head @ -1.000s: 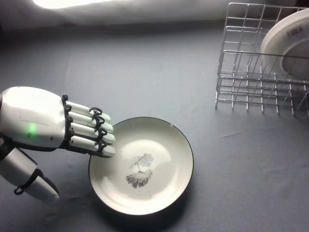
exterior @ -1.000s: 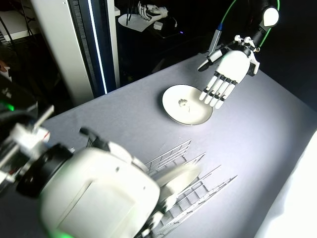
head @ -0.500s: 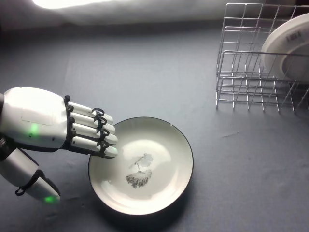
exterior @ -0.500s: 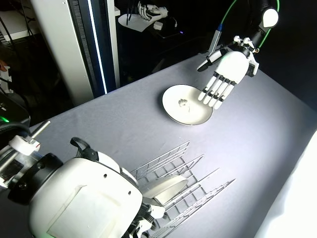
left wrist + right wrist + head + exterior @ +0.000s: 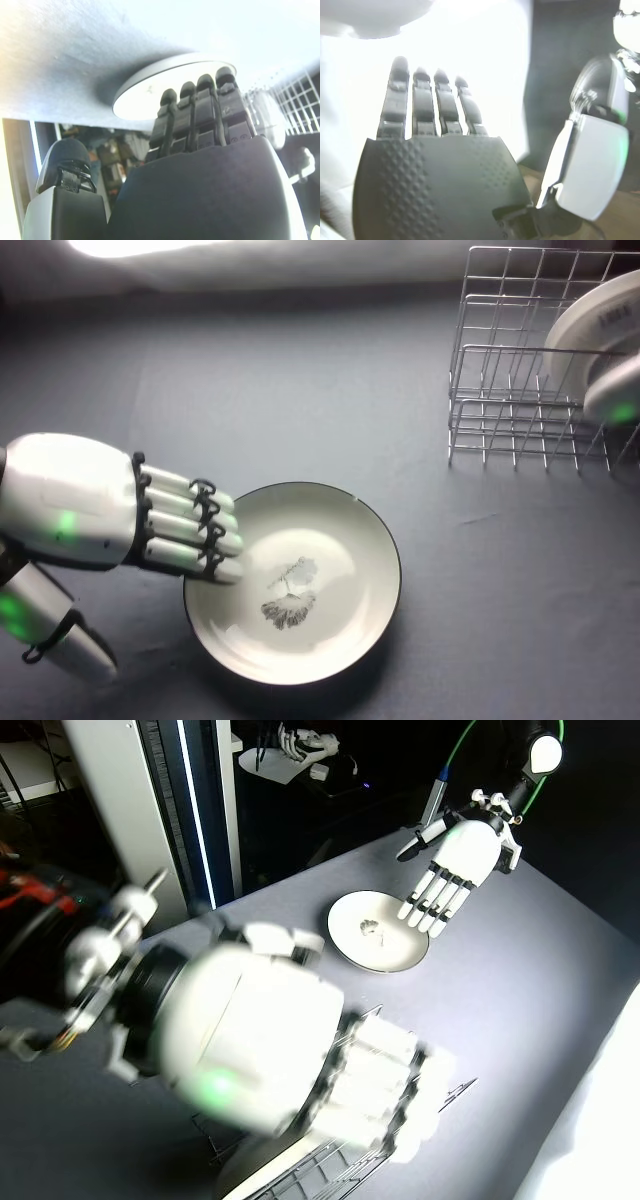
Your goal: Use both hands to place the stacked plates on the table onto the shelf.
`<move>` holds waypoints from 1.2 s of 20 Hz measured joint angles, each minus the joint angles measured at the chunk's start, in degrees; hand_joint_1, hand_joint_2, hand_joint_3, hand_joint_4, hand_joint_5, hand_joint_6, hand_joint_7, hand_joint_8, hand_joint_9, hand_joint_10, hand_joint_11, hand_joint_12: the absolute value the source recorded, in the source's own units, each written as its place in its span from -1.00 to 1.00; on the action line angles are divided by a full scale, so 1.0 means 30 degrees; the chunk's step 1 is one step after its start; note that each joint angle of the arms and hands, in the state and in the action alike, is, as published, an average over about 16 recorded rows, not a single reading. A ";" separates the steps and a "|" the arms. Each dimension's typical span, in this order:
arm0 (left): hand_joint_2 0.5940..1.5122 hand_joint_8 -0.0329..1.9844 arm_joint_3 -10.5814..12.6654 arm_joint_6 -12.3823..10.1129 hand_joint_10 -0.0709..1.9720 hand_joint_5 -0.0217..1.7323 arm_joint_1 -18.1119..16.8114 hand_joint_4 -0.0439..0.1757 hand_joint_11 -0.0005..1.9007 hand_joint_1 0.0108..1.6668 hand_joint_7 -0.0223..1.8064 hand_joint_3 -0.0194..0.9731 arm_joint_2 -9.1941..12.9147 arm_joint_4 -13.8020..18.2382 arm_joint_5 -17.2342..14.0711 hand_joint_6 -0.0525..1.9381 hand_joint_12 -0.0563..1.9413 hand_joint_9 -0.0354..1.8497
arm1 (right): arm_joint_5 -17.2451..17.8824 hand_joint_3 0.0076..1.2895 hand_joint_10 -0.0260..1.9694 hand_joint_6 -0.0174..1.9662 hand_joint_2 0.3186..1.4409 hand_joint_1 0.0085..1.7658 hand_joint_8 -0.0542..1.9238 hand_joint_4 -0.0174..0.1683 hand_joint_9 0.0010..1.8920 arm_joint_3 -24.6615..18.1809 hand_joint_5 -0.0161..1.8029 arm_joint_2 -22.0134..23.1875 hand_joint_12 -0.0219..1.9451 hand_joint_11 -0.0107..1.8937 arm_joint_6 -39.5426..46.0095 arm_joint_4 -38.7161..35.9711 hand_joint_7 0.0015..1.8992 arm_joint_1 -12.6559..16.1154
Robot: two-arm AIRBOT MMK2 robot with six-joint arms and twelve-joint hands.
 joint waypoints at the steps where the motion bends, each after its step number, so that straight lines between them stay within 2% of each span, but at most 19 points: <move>1: 0.18 -0.97 -0.0033 0.0043 -0.92 -0.91 0.0115 -0.56 -0.98 -0.99 -0.94 -0.92 0.0007 -0.0039 0.0010 -0.93 -0.95 -0.94 | 0.0373 -0.99 -0.98 -0.96 -0.20 -0.20 -0.93 -0.80 -0.92 -0.0178 -0.91 -0.0054 -0.67 -0.97 -0.0008 -0.0915 -0.93 0.0078; 6: 0.17 -0.97 -0.0153 0.0230 -0.92 -0.92 0.0977 -0.58 -0.98 -0.99 -0.94 -0.92 0.0001 -0.0251 0.0217 -0.94 -0.96 -0.94 | 0.2066 -0.99 -0.98 -0.96 -0.22 -0.15 -0.93 -0.78 -0.98 -0.0893 -0.96 -0.0386 -0.85 -0.97 -0.0041 -0.5180 -0.99 0.0333; 12: 0.17 -0.97 -0.0190 0.0295 -0.93 -0.93 0.2118 -0.63 -0.99 -0.99 -0.94 -0.92 -0.0056 -0.0586 0.0521 -0.96 -0.97 -0.93 | 0.3314 -0.99 -0.98 -0.96 -0.08 0.13 -0.93 -0.76 -0.98 -0.1330 -0.96 -0.1048 -0.81 -0.97 -0.0093 -0.8835 -0.99 0.0173; 17: 0.16 -0.98 -0.0165 0.0228 -0.94 -0.94 0.2818 -0.66 -0.99 -1.00 -0.94 -0.92 -0.0102 -0.0760 0.0699 -0.97 -0.98 -0.93 | 0.3289 -0.99 -0.98 -0.96 0.08 0.35 -0.93 -0.78 -0.98 -0.1569 -0.96 -0.1863 -0.67 -0.97 -0.0109 -0.9895 -0.99 -0.0104; 24: 0.16 -0.98 -0.0141 0.0160 -0.95 -0.93 0.3076 -0.67 -0.98 -1.00 -0.93 -0.92 -0.0141 -0.0888 0.0718 -0.98 -0.98 -0.92 | 0.2495 -0.99 -0.98 -0.96 0.23 0.58 -0.93 -0.78 -0.96 -0.1744 -0.96 -0.3612 -0.45 -0.98 -0.0145 -1.0358 -0.99 -0.0806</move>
